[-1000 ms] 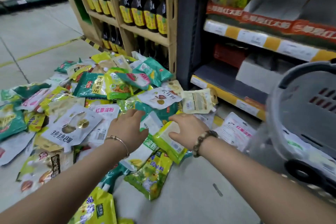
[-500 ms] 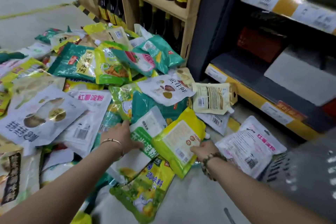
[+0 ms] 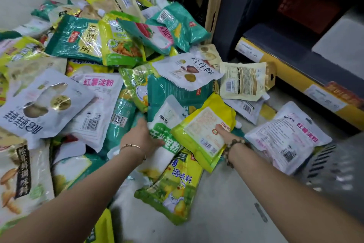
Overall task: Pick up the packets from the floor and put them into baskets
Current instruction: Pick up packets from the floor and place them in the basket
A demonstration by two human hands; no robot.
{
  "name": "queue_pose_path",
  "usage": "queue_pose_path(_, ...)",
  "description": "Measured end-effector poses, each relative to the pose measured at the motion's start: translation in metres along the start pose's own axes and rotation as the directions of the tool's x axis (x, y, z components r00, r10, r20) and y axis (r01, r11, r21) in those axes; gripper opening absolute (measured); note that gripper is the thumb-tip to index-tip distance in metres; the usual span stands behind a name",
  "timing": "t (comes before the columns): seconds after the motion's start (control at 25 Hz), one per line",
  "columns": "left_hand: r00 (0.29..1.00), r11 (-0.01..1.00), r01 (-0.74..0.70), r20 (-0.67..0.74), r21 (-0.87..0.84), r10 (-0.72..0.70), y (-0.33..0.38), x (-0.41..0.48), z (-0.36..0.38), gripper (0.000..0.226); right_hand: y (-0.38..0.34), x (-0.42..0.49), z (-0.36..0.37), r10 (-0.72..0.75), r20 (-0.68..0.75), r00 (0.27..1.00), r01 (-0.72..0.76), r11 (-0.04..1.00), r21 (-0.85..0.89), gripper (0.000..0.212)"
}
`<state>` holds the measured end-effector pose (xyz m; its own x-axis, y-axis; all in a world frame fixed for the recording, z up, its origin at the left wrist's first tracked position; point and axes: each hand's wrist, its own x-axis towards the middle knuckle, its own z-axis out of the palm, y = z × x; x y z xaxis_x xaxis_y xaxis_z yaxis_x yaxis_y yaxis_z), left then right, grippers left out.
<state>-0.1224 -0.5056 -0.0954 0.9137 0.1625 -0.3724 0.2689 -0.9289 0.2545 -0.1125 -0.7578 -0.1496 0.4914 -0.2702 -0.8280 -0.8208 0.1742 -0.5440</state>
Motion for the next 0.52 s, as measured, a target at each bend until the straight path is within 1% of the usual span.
queue_pose_path(0.04,1.0,1.0,0.002,0.005,-0.019,-0.002,-0.001,0.0,0.004,0.053,0.003,0.001,-0.002,-0.018,0.049,0.999,0.016,0.999,0.031,0.057)
queue_pose_path(0.12,0.999,0.998,-0.028,0.045,-0.057,0.031,-0.005,0.003,0.007,0.042,0.01,-0.001,-0.009,-0.039,0.049,0.998,0.034,0.994,0.107,0.055)
queue_pose_path(0.2,0.993,0.99,-0.075,0.086,-0.117,0.086,-0.009,0.003,0.009,0.032,0.015,-0.012,-0.019,-0.08,-0.054,0.995,0.086,0.988,0.131,0.057)
queue_pose_path(0.28,0.989,0.973,-0.105,0.083,-0.204,0.124,-0.01,-0.004,0.008,0.025,0.016,-0.028,-0.031,-0.141,-0.176,0.974,0.162,0.98,0.114,0.059)
queue_pose_path(0.32,0.99,0.963,-0.114,0.058,-0.245,0.132,-0.011,-0.007,0.006,0.023,0.016,-0.037,-0.035,-0.183,-0.203,0.962,0.208,0.972,0.112,0.057)
queue_pose_path(0.4,0.992,0.921,-0.128,-0.032,-0.369,0.125,-0.011,-0.014,-0.003,0.021,0.011,-0.057,-0.042,-0.307,-0.201,0.93,0.327,0.942,0.074,0.046)
queue_pose_path(0.44,0.989,0.876,-0.146,-0.095,-0.46,0.115,-0.008,-0.018,-0.011,0.018,0.008,-0.068,-0.045,-0.374,-0.192,0.907,0.389,0.92,0.045,0.038)
queue_pose_path(0.52,0.977,0.728,-0.185,-0.205,-0.66,0.063,0.0,-0.025,-0.032,0.006,-0.001,-0.091,-0.046,-0.473,-0.199,0.858,0.487,0.873,0.024,0.022)
